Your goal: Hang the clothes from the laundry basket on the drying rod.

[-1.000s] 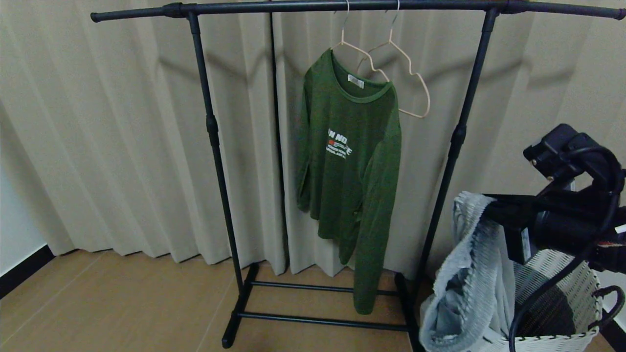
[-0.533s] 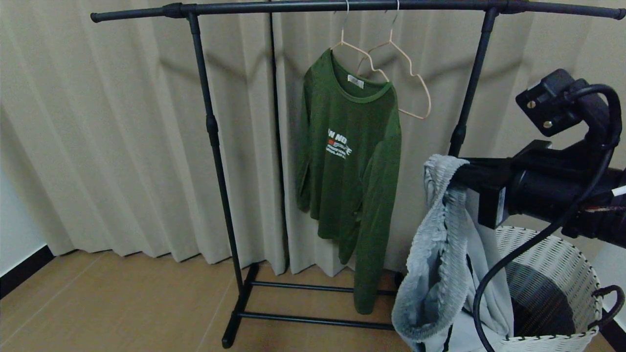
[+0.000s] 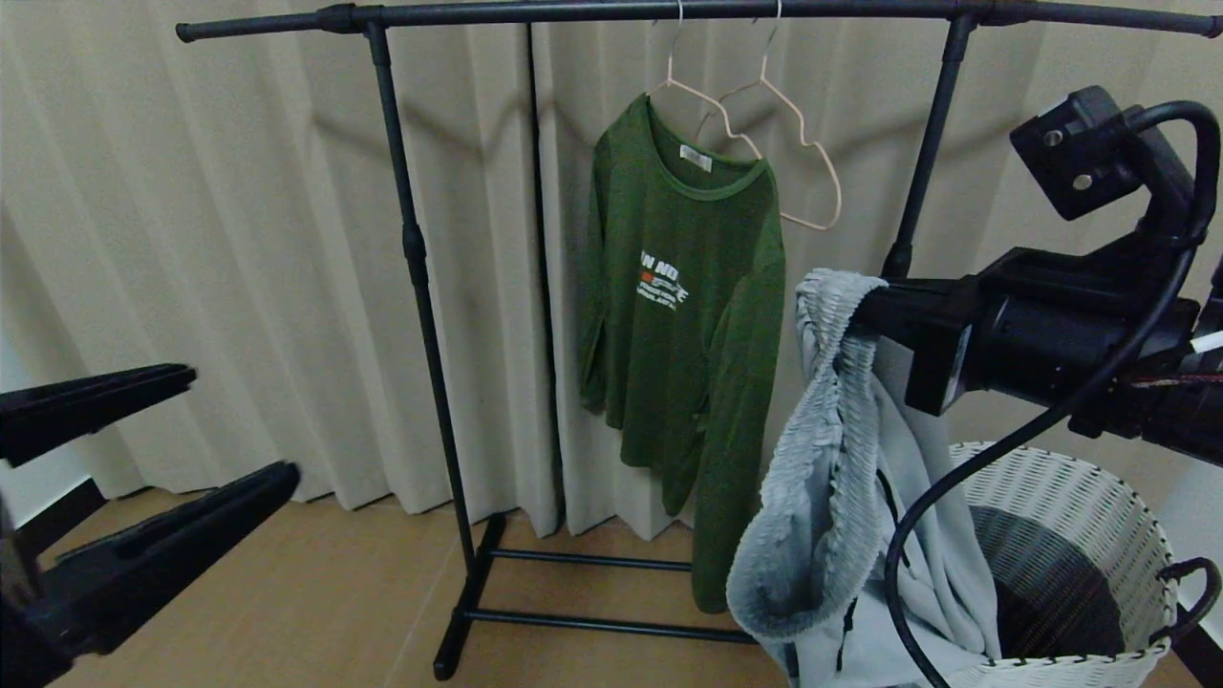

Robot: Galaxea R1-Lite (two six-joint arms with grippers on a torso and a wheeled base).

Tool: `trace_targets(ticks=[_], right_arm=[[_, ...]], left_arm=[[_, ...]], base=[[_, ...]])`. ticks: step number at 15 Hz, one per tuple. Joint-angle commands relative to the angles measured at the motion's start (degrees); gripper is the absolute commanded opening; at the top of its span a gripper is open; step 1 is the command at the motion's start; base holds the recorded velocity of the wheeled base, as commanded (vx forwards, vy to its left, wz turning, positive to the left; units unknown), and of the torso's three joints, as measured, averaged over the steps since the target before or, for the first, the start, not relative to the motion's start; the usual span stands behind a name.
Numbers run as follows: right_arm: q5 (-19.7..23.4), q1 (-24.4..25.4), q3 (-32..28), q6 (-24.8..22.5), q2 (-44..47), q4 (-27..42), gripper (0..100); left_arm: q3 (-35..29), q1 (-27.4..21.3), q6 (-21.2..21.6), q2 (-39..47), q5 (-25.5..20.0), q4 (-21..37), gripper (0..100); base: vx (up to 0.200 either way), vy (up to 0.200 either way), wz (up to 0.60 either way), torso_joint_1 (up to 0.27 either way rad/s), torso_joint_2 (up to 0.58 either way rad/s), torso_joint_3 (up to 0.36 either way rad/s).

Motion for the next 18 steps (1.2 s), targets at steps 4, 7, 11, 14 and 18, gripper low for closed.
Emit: trace_targets(ticks=[4,7,11,14,18], right_arm=[[0.40,1.90,-0.15,0.31,-0.54,-0.43,0],[0.49,2.43,0.29,0.49,-0.63,-3.69,0],[4.36,3.13,0.29,2.42,-2.12,-4.12,0],[4.53,4.01,0.29,2.51,-3.17,-4.21,0],[4.80,4.28,0.64,2.51,-4.14,-4.21,0]], left_arm=[[-2.56,-21.89,-13.04,27.94,7.41,-14.64,100],[-2.82,-26.82,-16.12,36.29,10.66,-19.92,100],[-4.58,-28.66,-16.29,46.05,12.77,-24.84,100],[-7.83,-28.57,-17.17,50.09,13.39,-24.84,100],[-9.50,-28.40,-18.93,54.04,20.15,-24.84,100]], base=[[0.000,0.000,0.00,0.000,0.00,0.000],[0.000,0.000,0.00,0.000,0.00,0.000],[0.000,0.000,0.00,0.000,0.00,0.000],[0.000,0.000,0.00,0.000,0.00,0.000],[0.000,0.000,0.00,0.000,0.00,0.000]])
